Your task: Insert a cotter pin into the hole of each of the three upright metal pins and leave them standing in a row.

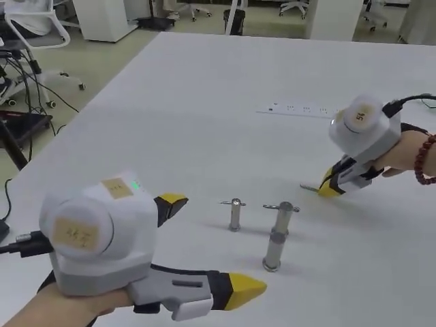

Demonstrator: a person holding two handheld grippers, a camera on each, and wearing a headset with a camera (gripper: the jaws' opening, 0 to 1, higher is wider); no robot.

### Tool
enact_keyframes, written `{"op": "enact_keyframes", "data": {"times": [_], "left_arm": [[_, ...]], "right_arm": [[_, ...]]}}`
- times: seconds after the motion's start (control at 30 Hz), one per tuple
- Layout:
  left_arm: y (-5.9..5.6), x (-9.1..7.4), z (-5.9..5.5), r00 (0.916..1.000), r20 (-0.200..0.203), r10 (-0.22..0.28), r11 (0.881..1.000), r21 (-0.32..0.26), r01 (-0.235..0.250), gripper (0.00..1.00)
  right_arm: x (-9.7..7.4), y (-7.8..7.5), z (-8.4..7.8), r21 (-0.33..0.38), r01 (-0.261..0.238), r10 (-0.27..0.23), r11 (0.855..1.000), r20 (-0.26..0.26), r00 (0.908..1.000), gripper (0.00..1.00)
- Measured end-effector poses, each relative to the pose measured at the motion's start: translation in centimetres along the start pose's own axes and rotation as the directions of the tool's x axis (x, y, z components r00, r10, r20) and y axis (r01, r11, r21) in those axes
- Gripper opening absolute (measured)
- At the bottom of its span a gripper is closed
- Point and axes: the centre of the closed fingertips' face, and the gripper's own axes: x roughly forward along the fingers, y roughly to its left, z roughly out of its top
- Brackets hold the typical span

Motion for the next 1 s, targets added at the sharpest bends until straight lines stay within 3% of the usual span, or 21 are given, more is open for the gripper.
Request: {"op": "enact_keyframes", "data": {"times": [0.1, 0.5, 0.77, 1.0], "left_arm": [[0.0, 0.0, 0.1, 1.0000, 0.003, -0.003, 1.000, -0.002, 0.003, 0.96], [-0.4, 0.3, 0.8, 0.9996, 0.010, -0.025, 1.000, -0.017, 0.025, 0.91], [-0.6, 0.4, 1.4, 0.9988, 0.020, -0.044, 0.998, -0.047, 0.045, 0.84], [-1.2, 0.8, 2.2, 0.9970, 0.018, -0.075, 0.996, -0.054, 0.076, 0.78]], "right_arm": [[0.0, -0.1, 0.0, -0.028, 0.021, -0.022, 0.999, -0.007, 0.9997, 0.03], [-1.8, 0.1, -0.1, -0.019, 0.054, -0.054, 0.998, 0.019, 0.9984, 0.02], [-3.9, 1.6, 0.7, -0.024, 0.085, -0.083, 0.996, 0.078, 0.9935, 0.02], [-5.9, 3.9, 1.9, -0.033, 0.105, -0.099, 0.994, 0.144, 0.9846, 0.02]]}}
